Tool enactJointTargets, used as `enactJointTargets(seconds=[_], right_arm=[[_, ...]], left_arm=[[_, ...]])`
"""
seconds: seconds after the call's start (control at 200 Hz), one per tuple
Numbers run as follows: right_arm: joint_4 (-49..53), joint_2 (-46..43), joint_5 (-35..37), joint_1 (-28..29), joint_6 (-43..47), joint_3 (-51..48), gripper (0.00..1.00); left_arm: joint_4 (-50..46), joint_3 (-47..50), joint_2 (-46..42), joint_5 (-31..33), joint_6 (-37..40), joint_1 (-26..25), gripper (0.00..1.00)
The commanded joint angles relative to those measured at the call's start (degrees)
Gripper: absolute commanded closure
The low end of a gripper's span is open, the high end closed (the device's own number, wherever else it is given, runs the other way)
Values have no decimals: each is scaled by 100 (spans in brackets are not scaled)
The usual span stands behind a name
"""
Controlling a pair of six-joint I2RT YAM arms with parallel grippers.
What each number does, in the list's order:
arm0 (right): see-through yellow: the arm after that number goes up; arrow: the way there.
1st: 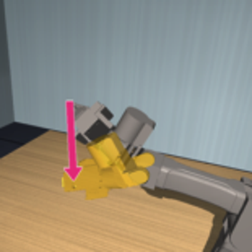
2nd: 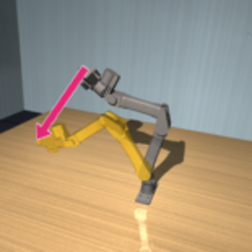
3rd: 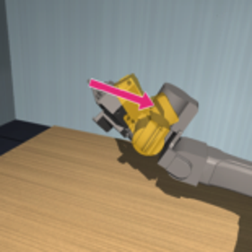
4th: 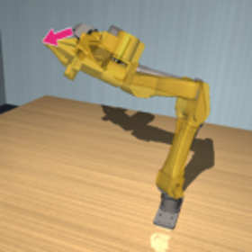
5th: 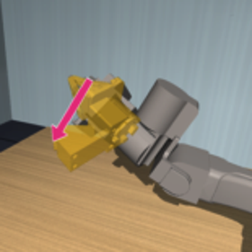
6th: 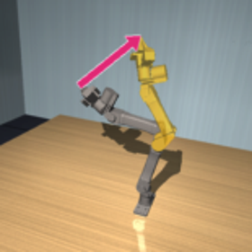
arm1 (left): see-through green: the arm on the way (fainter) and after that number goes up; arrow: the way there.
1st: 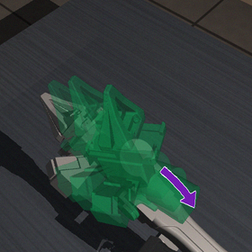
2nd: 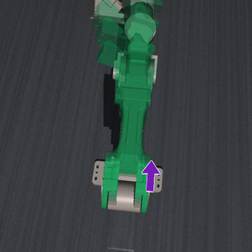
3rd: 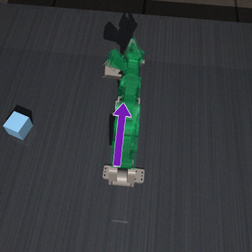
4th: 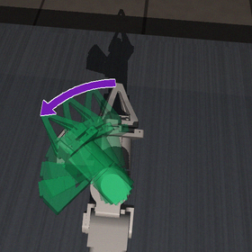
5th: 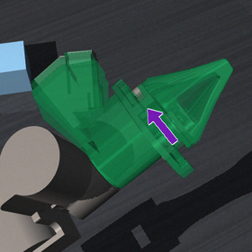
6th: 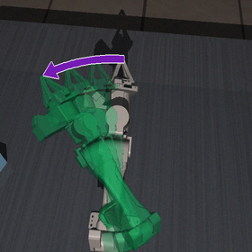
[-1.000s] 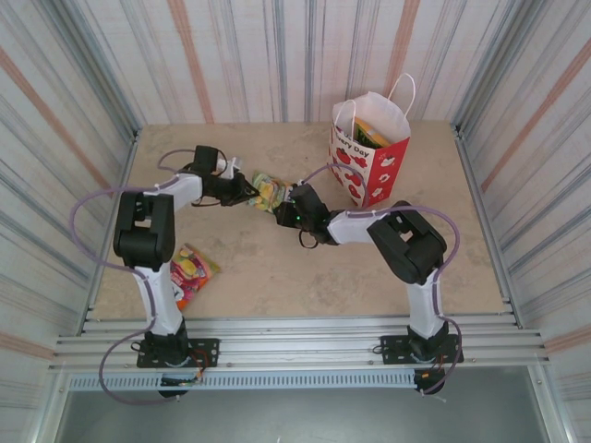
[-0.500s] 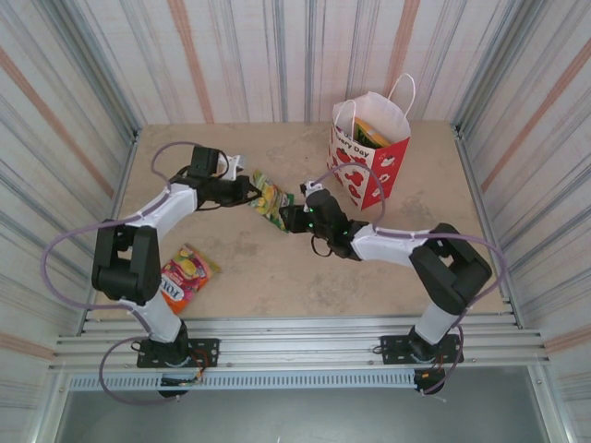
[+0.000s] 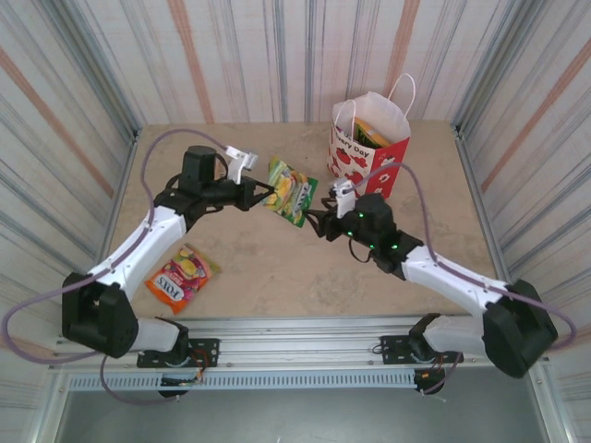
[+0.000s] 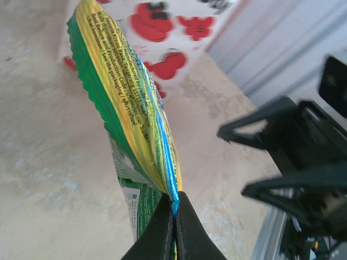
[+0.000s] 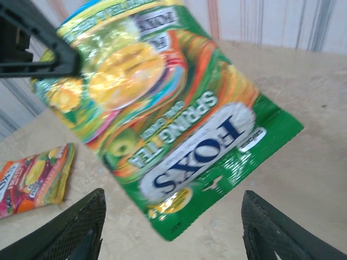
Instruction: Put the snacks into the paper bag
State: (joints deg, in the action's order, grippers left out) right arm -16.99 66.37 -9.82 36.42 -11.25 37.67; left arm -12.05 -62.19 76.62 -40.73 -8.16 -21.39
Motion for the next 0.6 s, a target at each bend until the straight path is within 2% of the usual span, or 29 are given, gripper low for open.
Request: enactJointTargets(seconds=[0.0, 0.185, 0.351, 0.591], right_arm=[[348, -621, -918, -447, 446, -292, 31], [273, -1474, -2125, -1449, 476, -753, 25], [55, -1788, -3067, -2117, 81, -872, 18], [-1003, -1609, -3892, -2412, -719, -856, 17]], left_arm=[[406, 103, -367, -381, 538, -236, 97], [939, 232, -645, -623, 483, -525, 97], [1422, 278, -823, -682, 354, -732, 98], [2025, 170, -959, -653, 144, -1012, 99]])
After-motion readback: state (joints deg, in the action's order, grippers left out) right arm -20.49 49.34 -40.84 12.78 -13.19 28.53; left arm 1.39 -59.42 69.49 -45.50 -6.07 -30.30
